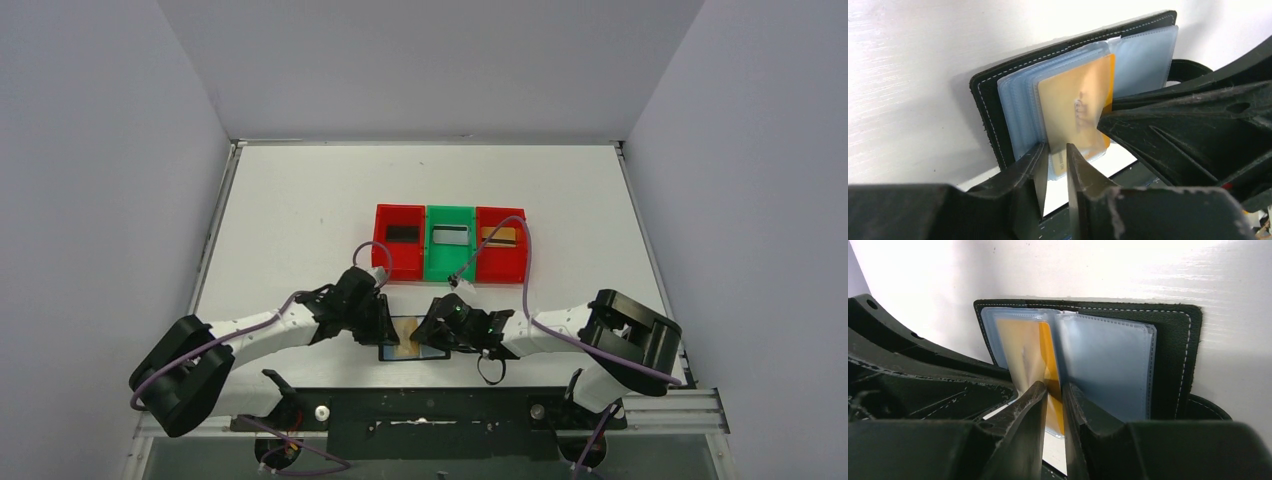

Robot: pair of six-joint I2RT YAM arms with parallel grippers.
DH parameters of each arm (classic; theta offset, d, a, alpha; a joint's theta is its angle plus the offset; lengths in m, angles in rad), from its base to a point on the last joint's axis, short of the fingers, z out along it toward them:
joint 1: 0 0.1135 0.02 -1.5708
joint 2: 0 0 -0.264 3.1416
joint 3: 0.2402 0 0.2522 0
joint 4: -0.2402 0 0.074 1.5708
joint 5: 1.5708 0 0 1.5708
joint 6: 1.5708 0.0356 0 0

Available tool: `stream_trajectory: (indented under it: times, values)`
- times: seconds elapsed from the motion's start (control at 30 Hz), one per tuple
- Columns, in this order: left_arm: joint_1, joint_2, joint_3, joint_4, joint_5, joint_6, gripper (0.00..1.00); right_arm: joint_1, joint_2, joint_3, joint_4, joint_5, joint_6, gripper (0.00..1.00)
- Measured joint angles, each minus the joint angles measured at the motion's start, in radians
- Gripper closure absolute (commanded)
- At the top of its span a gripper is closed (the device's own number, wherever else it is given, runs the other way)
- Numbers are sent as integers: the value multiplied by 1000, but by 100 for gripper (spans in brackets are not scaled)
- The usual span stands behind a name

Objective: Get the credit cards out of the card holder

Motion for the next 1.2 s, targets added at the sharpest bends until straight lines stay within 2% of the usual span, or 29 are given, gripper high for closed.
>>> stream_trajectory:
  times: [0.27, 0.4, 0.67, 0.73, 0.8, 1.07, 1.13, 1.2]
  values:
    - [-29, 30, 36, -58, -67, 5, 89, -19, -4, -40, 67, -31, 12, 86]
    - [-31, 27, 36, -63, -77, 5, 91, -24, -9, -61, 99, -34, 12, 100]
    - [-45, 13, 36, -71, -111, 3, 92, -32, -18, -93, 153, -47, 11, 100]
    - [-46, 8, 36, -75, -121, 3, 93, -32, -19, -93, 153, -46, 12, 100]
    - [-46, 4, 36, -78, -131, 3, 93, -32, -22, -92, 145, -44, 13, 95]
    - [-46, -13, 36, -97, -172, 4, 94, -32, -34, -70, 99, -34, 11, 96]
    - [-47, -16, 36, -103, -179, 4, 89, -32, -34, -70, 98, -34, 11, 96]
    - [-46, -22, 36, -110, -185, 5, 79, -32, -34, -70, 101, -34, 12, 94]
